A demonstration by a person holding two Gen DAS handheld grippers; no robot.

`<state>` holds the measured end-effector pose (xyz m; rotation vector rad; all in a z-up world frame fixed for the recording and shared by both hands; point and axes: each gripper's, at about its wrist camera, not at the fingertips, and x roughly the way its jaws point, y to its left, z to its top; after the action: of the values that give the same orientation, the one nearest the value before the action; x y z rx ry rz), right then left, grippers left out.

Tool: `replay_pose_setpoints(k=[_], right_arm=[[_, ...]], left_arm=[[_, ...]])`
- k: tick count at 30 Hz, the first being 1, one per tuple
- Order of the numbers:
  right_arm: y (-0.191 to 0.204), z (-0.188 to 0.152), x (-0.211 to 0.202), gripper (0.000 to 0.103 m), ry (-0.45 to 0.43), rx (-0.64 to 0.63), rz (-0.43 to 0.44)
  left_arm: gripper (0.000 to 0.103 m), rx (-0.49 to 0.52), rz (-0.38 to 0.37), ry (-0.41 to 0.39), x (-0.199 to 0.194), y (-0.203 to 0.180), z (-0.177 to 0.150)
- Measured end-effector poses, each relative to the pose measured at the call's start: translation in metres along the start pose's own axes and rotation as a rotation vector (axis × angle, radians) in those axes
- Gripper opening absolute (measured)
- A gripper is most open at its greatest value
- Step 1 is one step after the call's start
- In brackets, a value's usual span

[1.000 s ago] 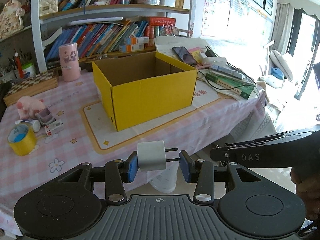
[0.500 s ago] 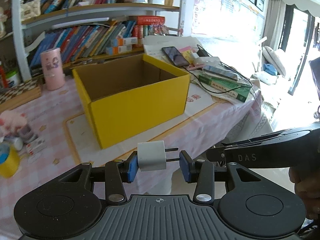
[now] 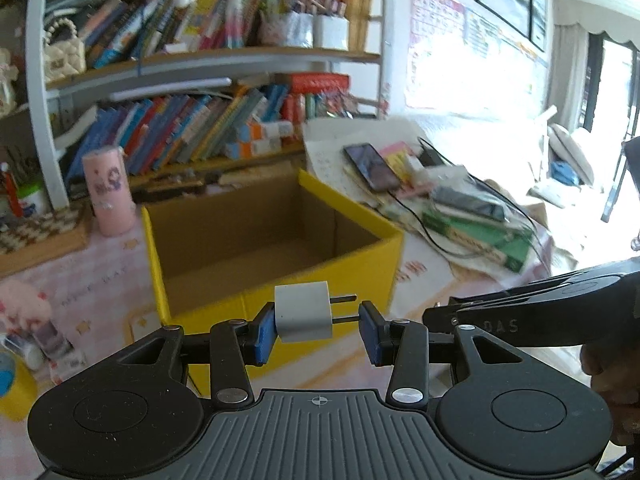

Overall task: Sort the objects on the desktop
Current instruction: 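Carry the white plug and binder clip in both tools toward the yellow box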

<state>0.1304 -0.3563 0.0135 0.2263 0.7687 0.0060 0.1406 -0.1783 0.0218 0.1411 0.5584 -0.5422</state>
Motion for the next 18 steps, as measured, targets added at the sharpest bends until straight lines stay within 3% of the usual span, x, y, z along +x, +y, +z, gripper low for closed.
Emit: replay_pose_setpoints(k=[7,18], right_arm=[[-0.003,0.053,0.006,0.025,-0.114,-0.054,0.095],[0.019,0.123,0.065,0.025,-0.139,-0.253,0.231]], left_arm=[[0.042,-0.031,0.099,-0.093,0.004,0.011,0.037],[0.042,-0.171,0.271,-0.089,0.06,0.052,0.071]])
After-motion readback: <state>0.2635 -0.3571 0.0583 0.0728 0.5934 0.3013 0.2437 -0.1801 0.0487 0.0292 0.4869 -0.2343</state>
